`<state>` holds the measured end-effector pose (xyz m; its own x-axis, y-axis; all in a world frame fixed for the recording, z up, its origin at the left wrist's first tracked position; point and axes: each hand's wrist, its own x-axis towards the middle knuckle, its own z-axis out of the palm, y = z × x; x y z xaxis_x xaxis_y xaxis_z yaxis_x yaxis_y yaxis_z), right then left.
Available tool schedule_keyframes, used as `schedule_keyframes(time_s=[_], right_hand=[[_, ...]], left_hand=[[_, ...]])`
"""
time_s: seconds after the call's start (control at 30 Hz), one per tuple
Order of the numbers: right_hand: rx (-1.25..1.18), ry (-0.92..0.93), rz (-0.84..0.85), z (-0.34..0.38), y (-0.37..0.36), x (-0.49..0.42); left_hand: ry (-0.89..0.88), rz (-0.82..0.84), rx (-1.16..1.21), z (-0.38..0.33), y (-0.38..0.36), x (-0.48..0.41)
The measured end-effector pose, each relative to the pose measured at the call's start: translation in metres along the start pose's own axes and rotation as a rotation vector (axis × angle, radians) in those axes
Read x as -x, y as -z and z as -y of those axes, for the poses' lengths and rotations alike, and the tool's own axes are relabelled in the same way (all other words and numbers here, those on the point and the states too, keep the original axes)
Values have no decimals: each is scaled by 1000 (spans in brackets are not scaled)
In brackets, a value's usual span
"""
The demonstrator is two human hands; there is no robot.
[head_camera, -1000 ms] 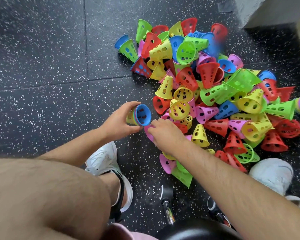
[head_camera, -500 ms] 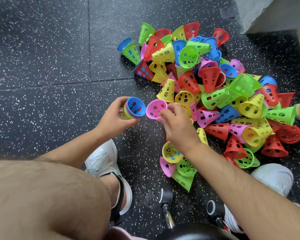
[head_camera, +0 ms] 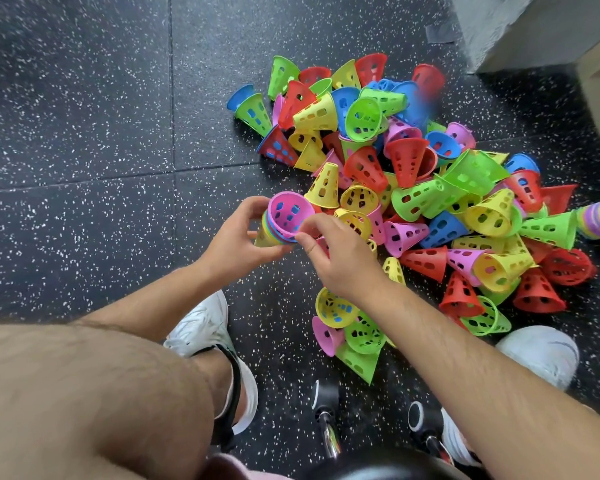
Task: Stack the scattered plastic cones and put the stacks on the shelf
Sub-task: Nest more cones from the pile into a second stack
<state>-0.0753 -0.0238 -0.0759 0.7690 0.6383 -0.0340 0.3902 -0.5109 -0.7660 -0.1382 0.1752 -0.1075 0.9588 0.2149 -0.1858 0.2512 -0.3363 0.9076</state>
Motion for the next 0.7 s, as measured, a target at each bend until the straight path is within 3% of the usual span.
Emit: schedule_keyframes(time_s=[0.17, 0.33, 0.7], right_hand=[[-2, -30, 70, -8, 0, 3], [-59, -74, 46, -1, 1, 3], [-127, -139, 50, -9, -5, 10]], left_hand=[[2, 50, 63, -11, -1, 3], [2, 36, 6, -21, -3, 3], [-12, 168, -116, -6, -6, -5]])
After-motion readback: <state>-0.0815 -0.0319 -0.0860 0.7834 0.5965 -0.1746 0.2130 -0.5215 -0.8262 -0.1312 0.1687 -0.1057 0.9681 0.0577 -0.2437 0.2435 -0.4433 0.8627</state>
